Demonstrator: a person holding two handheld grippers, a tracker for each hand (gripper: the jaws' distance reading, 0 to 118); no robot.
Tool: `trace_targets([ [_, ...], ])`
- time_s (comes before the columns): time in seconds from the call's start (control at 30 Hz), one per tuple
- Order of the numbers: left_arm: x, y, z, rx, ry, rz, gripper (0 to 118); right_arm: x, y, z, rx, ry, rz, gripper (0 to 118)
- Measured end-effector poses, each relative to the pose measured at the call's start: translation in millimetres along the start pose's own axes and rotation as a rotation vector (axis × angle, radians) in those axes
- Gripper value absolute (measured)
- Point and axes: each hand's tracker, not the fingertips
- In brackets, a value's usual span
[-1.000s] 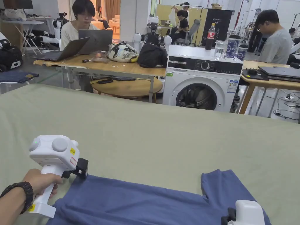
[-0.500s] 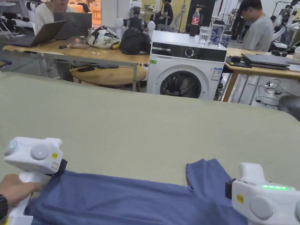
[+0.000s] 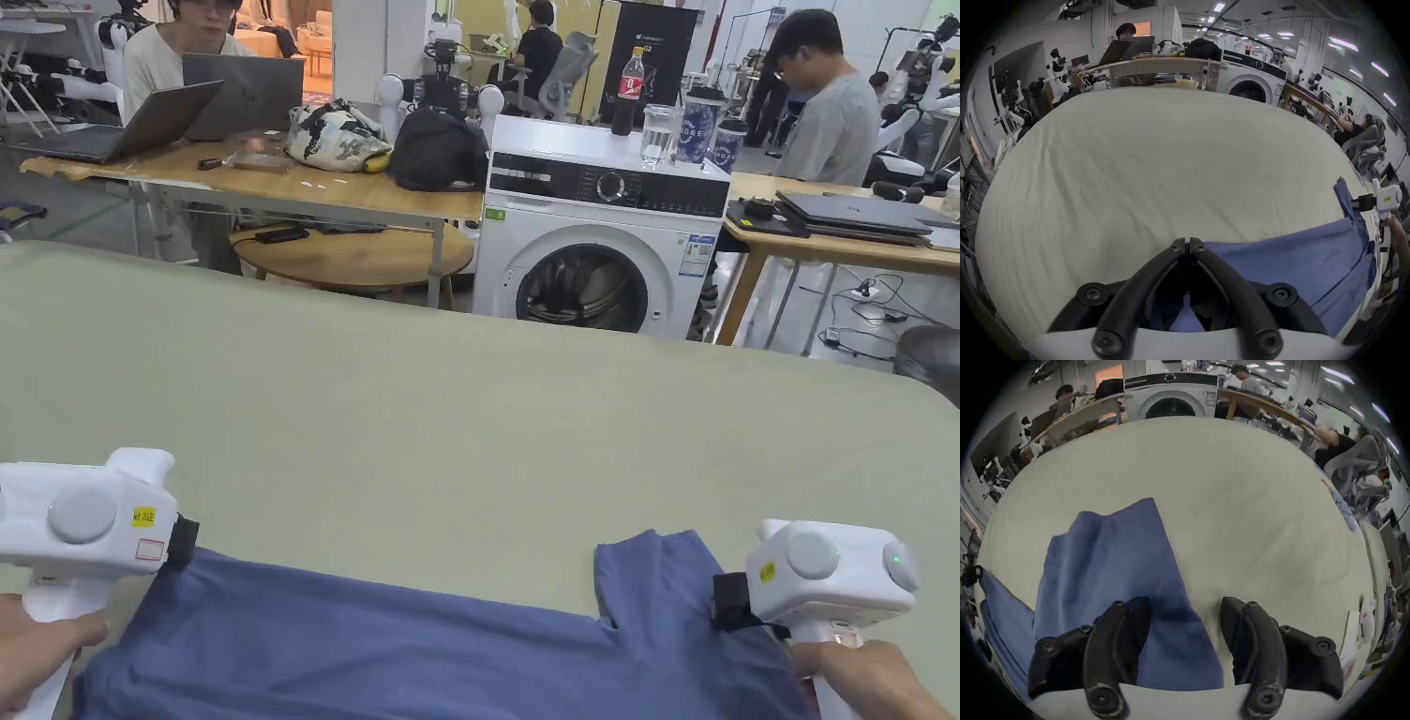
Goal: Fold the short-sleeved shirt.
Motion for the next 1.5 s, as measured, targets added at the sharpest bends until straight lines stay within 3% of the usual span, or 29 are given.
trace_targets([
  [0.03,0,0,1,0.000,0.002,0.000,0,-1,1,2,-0.004,0.001,-0.001,49],
  [0.07,0,0,2,0.000,0.003,-0.003,0,1,2,3,-0.007,0.010,0.007,34],
  [0.1,0,0,4,0.001,0.004,-0.005,0,2,3,4,-0.002,0.005,0.028,3],
  [0.13,0,0,5,0.007,0.003,-0.006,0,0,2,5,0.002,-0.002,0.059,0],
  [0.43,-3,-12,46,0.060,-0.014,-0.009,0,-4,-31,82,0.151,0.026,0.035,0],
  [0.73,-14,-48,125,0.151,-0.072,0.020,0,4,-119,188,0.299,0.058,0.006,0],
  [0.97,-19,-84,171,0.183,-0.103,0.003,0,10,-185,242,0.316,0.057,0.006,0],
  [1.3,-29,-158,145,-0.095,-0.102,-0.085,0,13,-256,213,0.137,0.064,0.063,0],
  [1.5,-31,-187,106,-0.178,-0.080,-0.037,0,7,-271,163,0.016,-0.005,0.108,0],
])
